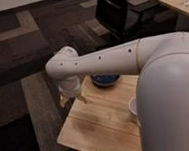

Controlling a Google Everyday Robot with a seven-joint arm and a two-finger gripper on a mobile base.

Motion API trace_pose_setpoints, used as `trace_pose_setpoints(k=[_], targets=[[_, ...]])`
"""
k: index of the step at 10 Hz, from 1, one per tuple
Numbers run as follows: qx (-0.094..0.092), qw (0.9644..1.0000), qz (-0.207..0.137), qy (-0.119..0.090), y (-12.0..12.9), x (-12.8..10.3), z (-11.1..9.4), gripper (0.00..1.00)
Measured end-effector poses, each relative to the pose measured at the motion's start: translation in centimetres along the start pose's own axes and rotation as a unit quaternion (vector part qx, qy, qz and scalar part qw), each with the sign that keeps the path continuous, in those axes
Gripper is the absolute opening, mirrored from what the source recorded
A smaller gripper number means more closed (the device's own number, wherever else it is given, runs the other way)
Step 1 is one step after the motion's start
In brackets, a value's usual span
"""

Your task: Place the white sponge in the ceramic cup

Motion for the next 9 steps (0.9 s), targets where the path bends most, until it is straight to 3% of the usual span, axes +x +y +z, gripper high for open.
trace_pose_setpoints(k=[1,3,4,5,7,9], targets=[[-0.006,0.9999,0.009,0.009,-0.3,0.3,0.5,0.65],[-0.036,0.9978,0.048,0.028,-1.7,0.1,1.4,0.65],[-0.046,0.9962,0.062,0.039,-3.1,-0.5,1.0,0.65],[-0.035,0.9963,0.067,0.041,-5.2,-1.6,-0.4,0.65],[0.008,0.9966,0.078,0.025,-10.3,-5.4,-6.8,0.65],[0.029,0.9945,0.099,0.012,-13.3,-7.2,-10.0,0.65]])
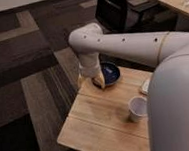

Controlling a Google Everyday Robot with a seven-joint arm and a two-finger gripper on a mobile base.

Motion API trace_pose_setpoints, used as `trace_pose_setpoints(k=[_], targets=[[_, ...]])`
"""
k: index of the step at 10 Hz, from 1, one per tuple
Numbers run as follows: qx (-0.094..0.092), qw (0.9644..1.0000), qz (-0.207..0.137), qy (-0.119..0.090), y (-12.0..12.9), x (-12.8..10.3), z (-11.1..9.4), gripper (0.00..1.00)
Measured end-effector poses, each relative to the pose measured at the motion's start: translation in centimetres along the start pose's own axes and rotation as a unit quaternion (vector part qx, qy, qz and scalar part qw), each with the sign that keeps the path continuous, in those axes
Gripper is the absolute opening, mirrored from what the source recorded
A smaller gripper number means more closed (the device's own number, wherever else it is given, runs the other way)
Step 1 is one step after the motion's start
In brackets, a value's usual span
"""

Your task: Place the white sponge in the ceramic cup

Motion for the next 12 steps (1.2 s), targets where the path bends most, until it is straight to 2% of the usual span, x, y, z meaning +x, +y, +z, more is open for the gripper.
trace_pose_setpoints(k=[6,7,8,10,11,12], targets=[[0.001,1.0000,0.000,-0.001,0.0,-0.1,-0.2,0.65],[-0.001,1.0000,0.007,-0.002,-0.7,-0.3,-0.4,0.65],[-0.006,0.9997,0.023,-0.006,-2.9,-1.0,-0.8,0.65],[-0.032,0.9984,0.044,-0.013,-6.3,-2.6,-0.9,0.65],[-0.044,0.9969,0.064,-0.010,-8.2,-3.3,-0.5,0.65],[-0.054,0.9938,0.098,0.001,-11.3,-3.6,0.7,0.65]])
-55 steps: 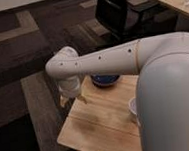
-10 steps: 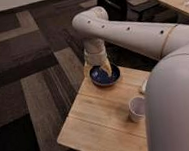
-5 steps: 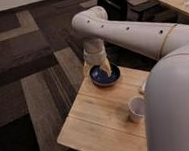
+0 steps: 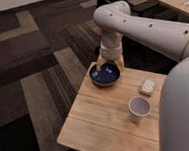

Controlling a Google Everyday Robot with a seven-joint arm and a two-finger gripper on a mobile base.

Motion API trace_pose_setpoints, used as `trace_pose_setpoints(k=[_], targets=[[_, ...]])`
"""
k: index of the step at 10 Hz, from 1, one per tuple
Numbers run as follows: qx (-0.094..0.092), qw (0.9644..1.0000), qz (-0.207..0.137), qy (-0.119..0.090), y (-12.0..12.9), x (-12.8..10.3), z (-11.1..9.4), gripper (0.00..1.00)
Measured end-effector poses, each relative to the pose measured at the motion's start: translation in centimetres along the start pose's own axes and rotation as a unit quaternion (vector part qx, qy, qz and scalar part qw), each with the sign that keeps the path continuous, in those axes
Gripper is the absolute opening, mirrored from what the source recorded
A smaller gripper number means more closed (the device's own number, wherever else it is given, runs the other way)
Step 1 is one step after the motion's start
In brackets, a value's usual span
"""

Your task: Place the white sponge in the ceramic cup

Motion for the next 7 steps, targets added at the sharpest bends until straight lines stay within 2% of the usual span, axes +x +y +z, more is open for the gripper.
trace_pose_setpoints(k=[2,3,4,5,6,7], targets=[[-0.010,0.9991,0.041,0.007,-2.4,-0.7,0.7,0.65],[-0.022,0.9914,0.129,0.003,-5.9,-1.8,1.3,0.65],[-0.018,0.9790,0.203,-0.014,-8.1,-2.8,1.6,0.65],[-0.017,0.9725,0.231,-0.021,-8.9,-3.2,1.6,0.65],[-0.016,0.9695,0.243,-0.024,-9.4,-3.3,1.7,0.65],[-0.016,0.9699,0.242,-0.024,-9.2,-3.3,1.7,0.65]])
